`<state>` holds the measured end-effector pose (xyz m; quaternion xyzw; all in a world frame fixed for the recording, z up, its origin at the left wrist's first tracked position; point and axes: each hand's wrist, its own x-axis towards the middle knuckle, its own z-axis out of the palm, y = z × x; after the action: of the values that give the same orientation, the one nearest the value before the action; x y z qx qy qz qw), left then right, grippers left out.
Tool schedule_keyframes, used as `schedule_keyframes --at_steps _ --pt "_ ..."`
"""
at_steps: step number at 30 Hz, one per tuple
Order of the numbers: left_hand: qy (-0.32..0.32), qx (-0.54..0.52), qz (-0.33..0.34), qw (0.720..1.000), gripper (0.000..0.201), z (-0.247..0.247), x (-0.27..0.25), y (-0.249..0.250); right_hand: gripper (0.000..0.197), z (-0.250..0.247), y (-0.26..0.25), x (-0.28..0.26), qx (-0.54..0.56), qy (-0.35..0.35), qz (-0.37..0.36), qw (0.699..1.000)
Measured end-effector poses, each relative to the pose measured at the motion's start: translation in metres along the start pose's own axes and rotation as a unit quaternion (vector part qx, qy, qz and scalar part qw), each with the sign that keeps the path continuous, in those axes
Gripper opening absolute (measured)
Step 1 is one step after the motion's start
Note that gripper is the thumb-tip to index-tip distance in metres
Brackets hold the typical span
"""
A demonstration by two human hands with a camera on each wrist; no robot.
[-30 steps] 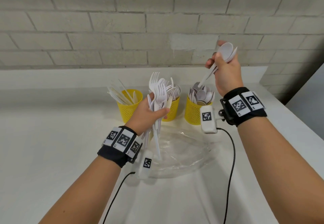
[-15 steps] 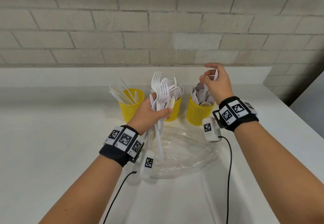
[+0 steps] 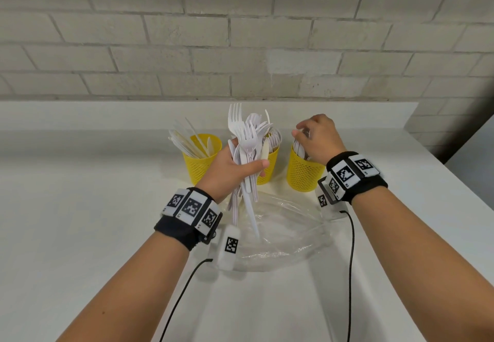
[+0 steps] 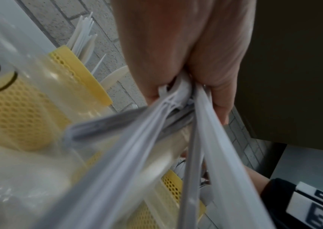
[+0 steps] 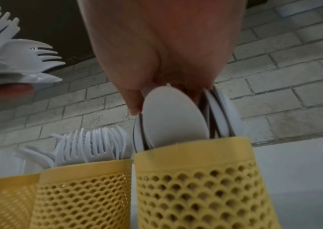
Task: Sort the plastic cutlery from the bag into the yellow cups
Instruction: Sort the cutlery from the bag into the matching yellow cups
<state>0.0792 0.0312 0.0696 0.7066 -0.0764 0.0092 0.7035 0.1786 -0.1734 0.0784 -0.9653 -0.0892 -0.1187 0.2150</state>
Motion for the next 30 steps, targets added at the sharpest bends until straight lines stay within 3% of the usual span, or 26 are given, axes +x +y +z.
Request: schedule_keyframes --at_steps 3,6,10,14,20,25,30 --pt "-0.003 0.003 0.005 1.0 0.023 0.001 0.0 0.0 0.054 0.001 0.001 -0.002 -0.064 -0.024 0.014 0.998" --pt "-0.008 0.008 0.008 1.0 0.021 0.002 0.001 0.0 0.053 -0.008 -0.013 -0.009 0.049 0.027 -0.023 0.998" --pt "-0.006 0.003 0.0 1.0 0.025 0.005 0.003 -0.001 0.03 -0.023 -0.048 -0.024 0.322 -0.07 -0.074 0.941" --pt "-0.027 -0.007 0.006 1.0 0.029 0.007 0.004 0.0 0.05 -0.021 -0.063 -0.031 0.389 -0.115 -0.083 0.91" --pt "-0.035 -0.03 -0.01 0.999 0.031 0.005 0.0 -0.001 0.034 -0.018 -0.074 -0.03 0.495 -0.179 -0.039 0.85" --pt "-0.047 -0.029 -0.025 0.998 0.022 0.003 -0.001 0.0 0.004 -0.018 -0.079 -0.03 0.538 -0.14 -0.007 0.831" --pt "-0.037 -0.01 -0.025 0.999 0.023 0.002 0.001 0.003 0.012 -0.015 -0.076 -0.029 0.55 -0.095 -0.001 0.83"
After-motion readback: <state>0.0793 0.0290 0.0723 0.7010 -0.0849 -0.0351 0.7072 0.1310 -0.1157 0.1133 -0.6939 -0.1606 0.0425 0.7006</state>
